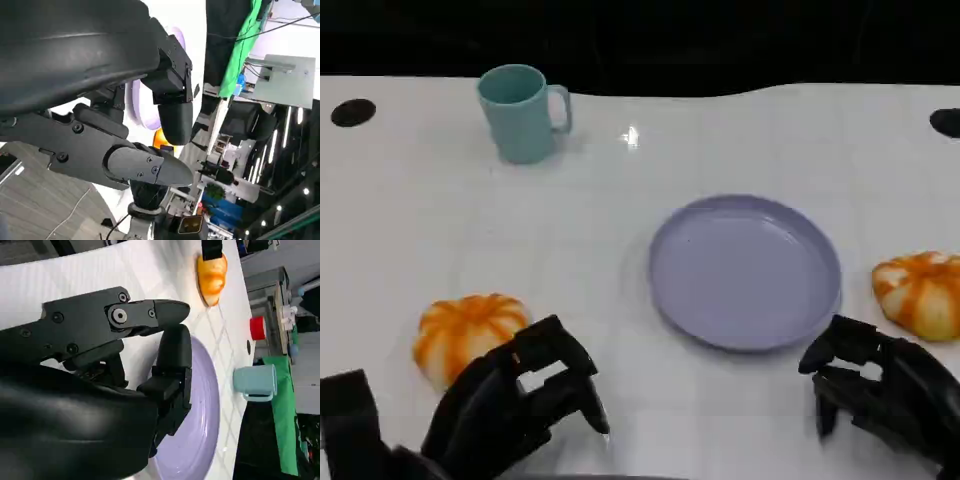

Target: Grasp the bread from the table and place it into the plate.

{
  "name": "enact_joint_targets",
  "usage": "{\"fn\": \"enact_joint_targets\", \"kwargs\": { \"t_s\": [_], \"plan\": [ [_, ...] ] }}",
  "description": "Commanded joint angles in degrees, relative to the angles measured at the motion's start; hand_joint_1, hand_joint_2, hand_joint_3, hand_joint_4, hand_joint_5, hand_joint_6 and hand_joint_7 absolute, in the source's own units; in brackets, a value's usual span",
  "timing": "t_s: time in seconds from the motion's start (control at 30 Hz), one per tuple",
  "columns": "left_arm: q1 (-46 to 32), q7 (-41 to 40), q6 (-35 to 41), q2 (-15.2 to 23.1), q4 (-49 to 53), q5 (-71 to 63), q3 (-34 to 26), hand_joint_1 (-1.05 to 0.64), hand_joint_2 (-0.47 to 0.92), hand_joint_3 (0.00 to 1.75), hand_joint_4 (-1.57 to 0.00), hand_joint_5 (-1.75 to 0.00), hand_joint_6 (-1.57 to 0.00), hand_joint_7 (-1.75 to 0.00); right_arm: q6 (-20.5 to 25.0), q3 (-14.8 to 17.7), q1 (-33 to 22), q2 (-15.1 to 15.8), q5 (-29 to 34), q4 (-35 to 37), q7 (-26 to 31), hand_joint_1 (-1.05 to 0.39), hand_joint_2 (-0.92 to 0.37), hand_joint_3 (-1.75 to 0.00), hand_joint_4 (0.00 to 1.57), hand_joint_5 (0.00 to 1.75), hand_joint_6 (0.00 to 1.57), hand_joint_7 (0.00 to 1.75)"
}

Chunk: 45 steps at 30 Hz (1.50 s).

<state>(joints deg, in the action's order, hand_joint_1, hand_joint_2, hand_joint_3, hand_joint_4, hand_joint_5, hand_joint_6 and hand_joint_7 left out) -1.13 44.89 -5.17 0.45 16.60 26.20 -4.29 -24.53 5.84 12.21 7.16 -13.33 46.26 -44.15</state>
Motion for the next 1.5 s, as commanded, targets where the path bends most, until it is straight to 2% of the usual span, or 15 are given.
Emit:
{"fn": "enact_joint_targets", "kwargs": {
  "t_s": [0.03,0.57,0.73,0.83,0.9,1.07,1.1,1.17,1.27,1.37,1.5],
  "plan": [
    [0.1,-0.2,-0.3,0.5,-0.3,-0.1,-0.2,-0.63,0.92,0.14,-0.51,-1.75,-0.53,-1.37,0.9,0.1,-1.2,0.8,0.2,0.1,0.5,-0.50,-0.92,-0.26,0.65,1.75,0.68,1.34],
    [0.4,-0.2,0.8,0.7,-0.3,0.3,-0.3,-0.64,0.92,0.12,-0.52,-1.75,-0.54,-1.36,-0.1,-0.2,-1.2,0.8,0.8,0.3,1.1,-0.53,-0.92,-0.26,0.65,1.75,0.68,1.34],
    [0.2,-0.7,-0.6,0.7,-0.6,-0.7,-0.3,-0.64,0.92,0.14,-0.50,-1.75,-0.54,-1.35,0.5,-0.2,-1.1,0.8,0.3,0.1,0.5,-0.52,-0.92,-0.26,0.65,1.75,0.68,1.34],
    [-0.3,-1.6,-2.9,0.9,-1.5,-2.3,-0.2,-0.66,0.92,0.16,-0.49,-1.67,-0.53,-1.28,0.9,-0.2,-1.3,0.7,0.2,-0.2,0.5,-0.52,-0.92,-0.26,0.65,1.75,0.68,1.34],
    [-0.3,-1.8,-5.4,0.9,-1.4,-3.3,-0.4,-0.65,0.92,0.19,-0.46,-1.60,-0.54,-1.17,1.1,-0.2,-1.3,0.8,0.3,-0.3,0.7,-0.52,-0.92,-0.25,0.65,1.75,0.68,1.34],
    [0.6,-3.1,-14.2,1.9,0.5,-7.5,-0.9,-0.68,0.92,0.24,-0.49,-1.27,-0.62,-0.79,1.7,0.0,-1.3,0.6,-0.2,-0.4,0.4,-0.52,-0.92,-0.25,0.66,1.75,0.69,1.34],
    [0.8,-3.4,-15.8,2.1,0.9,-8.0,-1.0,-0.64,0.92,0.22,-0.52,-1.09,-0.66,-0.57,1.8,0.0,-1.3,0.5,-0.3,-0.4,0.3,-0.52,-0.92,-0.25,0.66,1.75,0.69,1.34],
    [1.1,-3.9,-18.5,2.3,1.6,-8.7,-1.0,-0.59,0.92,0.19,-0.58,-0.86,-0.73,-0.28,1.6,-0.1,-1.4,0.5,0.0,-0.6,0.8,-0.52,-0.92,-0.24,0.66,1.75,0.69,1.35],
    [1.1,-8.3,-22.6,4.9,0.1,-16.2,0.0,-0.60,0.92,0.18,-0.54,-0.60,-0.70,-0.08,2.5,0.1,-1.4,0.4,-0.5,-0.9,0.5,-0.51,-0.92,-0.24,0.66,1.75,0.69,1.35],
    [0.1,-13.2,-22.8,8.3,-4.7,-24.9,1.1,-0.59,0.92,0.16,-0.46,-0.45,-0.62,-0.01,1.5,0.1,-1.4,0.3,-0.6,-0.7,0.0,-0.50,-0.92,-0.25,0.66,1.75,0.69,1.36],
    [-0.9,-19.4,-23.7,13.2,-10.3,-36.8,2.1,-0.60,0.92,0.16,-0.36,-0.34,-0.49,0.00,1.1,0.0,-1.7,0.4,-0.2,-1.1,0.3,-0.51,-0.92,-0.27,0.66,1.75,0.68,1.37]
  ]
}}
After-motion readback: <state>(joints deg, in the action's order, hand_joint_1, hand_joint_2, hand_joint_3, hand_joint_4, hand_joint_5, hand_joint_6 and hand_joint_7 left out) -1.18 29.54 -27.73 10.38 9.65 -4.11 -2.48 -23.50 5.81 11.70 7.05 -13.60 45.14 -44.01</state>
